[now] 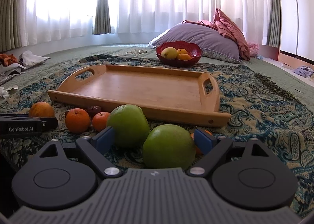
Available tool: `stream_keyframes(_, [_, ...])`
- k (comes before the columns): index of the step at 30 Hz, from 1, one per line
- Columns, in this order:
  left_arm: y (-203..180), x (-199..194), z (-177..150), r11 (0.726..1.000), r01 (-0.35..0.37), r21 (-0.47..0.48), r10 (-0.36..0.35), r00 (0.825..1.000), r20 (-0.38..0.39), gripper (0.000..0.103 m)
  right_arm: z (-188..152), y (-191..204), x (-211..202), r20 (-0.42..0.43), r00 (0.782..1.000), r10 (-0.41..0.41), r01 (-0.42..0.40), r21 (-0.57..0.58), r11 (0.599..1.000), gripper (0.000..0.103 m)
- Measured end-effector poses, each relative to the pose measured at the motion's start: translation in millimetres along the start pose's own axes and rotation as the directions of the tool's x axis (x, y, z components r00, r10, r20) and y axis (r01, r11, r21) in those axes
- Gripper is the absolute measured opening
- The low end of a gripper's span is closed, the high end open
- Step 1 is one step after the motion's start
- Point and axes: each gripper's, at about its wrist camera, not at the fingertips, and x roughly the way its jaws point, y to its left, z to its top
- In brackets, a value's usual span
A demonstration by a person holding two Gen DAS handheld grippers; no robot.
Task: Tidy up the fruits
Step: 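Move left tool to the brown grapefruit while right tool approaches the large green fruit, then close left gripper on the grapefruit while right gripper closes on the green fruit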
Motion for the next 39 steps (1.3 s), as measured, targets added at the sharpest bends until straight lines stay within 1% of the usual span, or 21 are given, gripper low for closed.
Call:
stream_keyframes(9, [-1, -1, -1, 1.000, -0.001, 0.005, 0.001, 1.000, 0.003, 0.048, 3, 5, 13, -0.008, 1.000, 0.012, -0.012, -0.038, 0.999, 0.090])
stream_keyframes(15, [-1, -2, -1, 1.000, -0.001, 0.011, 0.001, 1.000, 0.007, 0.048, 4, 5, 14, 0.004, 1.000, 0.014, -0.014, -0.020, 1.000, 0.086])
stream_keyframes(23, [-2, -3, -1, 1.000, 0.004, 0.008, -0.004, 1.000, 0.008, 0.048, 4, 3, 13, 0.007, 1.000, 0.013, -0.013, -0.019, 1.000, 0.086])
stream_keyframes(26, [-2, -3, -1, 1.000, 0.009, 0.012, -0.009, 1.000, 0.009, 0.048, 0, 3, 8, 0.002, 1.000, 0.000, 0.000, -0.023, 1.000, 0.086])
stream_keyframes(32, [-4, -1, -3, 1.000, 0.003, 0.028, -0.004, 1.000, 0.016, 0.048, -11, 3, -3, -0.021, 0.999, -0.029, 0.027, -0.087, 0.996, 0.086])
stream_keyframes(39, [-3, -1, -4, 0.999, 0.005, 0.036, -0.006, 1.000, 0.019, 0.049, -17, 2, -4, -0.028, 0.999, -0.029, 0.027, -0.074, 0.997, 0.086])
